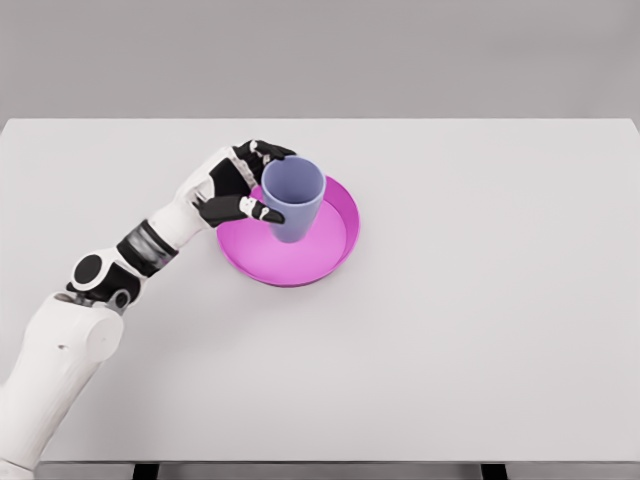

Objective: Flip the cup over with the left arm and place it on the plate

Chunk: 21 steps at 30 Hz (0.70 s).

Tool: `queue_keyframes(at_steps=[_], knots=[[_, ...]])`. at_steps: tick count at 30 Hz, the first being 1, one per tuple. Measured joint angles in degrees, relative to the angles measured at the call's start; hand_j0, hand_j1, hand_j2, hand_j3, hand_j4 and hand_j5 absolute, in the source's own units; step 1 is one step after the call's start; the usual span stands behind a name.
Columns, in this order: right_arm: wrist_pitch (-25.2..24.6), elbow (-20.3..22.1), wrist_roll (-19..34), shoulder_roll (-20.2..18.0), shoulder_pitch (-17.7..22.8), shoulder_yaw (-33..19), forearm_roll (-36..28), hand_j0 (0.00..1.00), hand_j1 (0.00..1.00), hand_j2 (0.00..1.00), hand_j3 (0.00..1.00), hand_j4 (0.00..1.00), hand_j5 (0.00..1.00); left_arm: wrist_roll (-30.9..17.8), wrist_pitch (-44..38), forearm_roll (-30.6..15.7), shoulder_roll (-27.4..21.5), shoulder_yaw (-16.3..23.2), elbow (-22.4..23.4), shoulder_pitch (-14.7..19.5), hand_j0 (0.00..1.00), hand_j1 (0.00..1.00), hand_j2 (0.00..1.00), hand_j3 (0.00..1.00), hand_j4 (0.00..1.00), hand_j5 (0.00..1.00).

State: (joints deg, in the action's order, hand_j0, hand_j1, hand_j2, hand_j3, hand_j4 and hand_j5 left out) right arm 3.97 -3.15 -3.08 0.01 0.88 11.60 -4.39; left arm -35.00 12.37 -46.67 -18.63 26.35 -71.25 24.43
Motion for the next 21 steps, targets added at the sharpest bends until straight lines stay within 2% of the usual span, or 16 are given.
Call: queue_keyframes(at_steps=[6,11,21], knots=[[0.0,0.0,0.0,0.0,0.1,0.0,0.0,1.00,1.00,1.00,1.00,1.00,1.00,0.0,-0.1,1.3,1.3,-0.3,1.1,0.8,0.49,0.49,0.49,0.49,0.49,0.49],[0.0,0.0,0.0,0.0,0.0,0.0,0.0,1.00,1.00,1.00,1.00,1.00,1.00,0.0,-0.1,1.4,1.6,-0.3,4.2,2.9,0.49,0.49,0.49,0.49,0.49,0.49],[0.0,0.0,0.0,0.0,0.0,0.0,0.0,1.00,1.00,1.00,1.00,1.00,1.00,0.0,-0.1,2.3,2.7,0.1,7.5,2.5,0.49,0.49,0.49,0.49,0.49,0.49]])
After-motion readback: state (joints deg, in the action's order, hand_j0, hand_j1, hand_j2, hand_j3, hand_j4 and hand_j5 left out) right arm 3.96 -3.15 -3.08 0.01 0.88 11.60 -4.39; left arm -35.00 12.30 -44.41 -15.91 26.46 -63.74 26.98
